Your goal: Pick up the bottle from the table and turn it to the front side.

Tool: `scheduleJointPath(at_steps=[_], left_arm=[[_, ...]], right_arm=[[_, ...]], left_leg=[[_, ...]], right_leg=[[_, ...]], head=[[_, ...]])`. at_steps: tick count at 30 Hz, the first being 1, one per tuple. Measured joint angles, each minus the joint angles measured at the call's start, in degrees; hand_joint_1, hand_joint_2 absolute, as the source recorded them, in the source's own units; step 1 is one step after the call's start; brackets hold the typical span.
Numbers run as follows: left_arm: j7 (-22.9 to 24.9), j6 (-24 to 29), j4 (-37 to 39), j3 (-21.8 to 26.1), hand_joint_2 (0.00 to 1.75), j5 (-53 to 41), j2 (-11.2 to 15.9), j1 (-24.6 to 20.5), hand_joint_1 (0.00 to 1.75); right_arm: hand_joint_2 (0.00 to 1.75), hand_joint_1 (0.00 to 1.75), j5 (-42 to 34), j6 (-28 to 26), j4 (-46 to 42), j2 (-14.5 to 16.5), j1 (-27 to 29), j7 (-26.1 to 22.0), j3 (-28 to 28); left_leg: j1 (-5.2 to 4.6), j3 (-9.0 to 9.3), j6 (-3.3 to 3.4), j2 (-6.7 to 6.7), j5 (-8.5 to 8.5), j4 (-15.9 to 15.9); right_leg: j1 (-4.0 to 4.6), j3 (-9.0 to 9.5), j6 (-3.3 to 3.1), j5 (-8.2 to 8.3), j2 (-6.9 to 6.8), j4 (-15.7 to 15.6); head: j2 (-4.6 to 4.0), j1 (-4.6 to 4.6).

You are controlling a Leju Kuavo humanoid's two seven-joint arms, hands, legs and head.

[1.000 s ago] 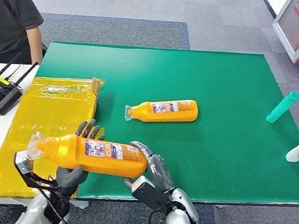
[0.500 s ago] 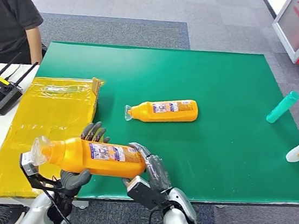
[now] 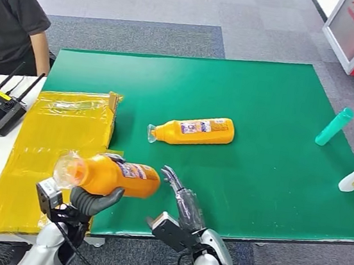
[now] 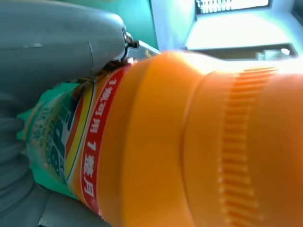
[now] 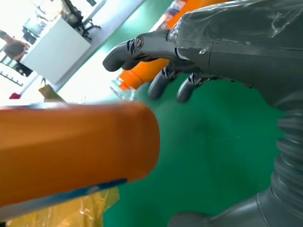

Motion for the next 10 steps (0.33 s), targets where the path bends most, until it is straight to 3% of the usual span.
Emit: scheduleJointPath(at_steps=[10], left_arm=[[-0.3,14.7,-8.1,-1.3,1.75,-11.6,0.3,2.2,1.75]], right_arm=[[1.75,0.0,0.4,-1.6,-4.3,-0.1,2.4,0.4,-1.1]], left_leg=[[0.0,-0.01,0.0,0.01,0.0,0.0]], right_leg=[[0.0,-0.02,-0.01,-0.01,0.0,0.0]], head=[[0.0,0.0]])
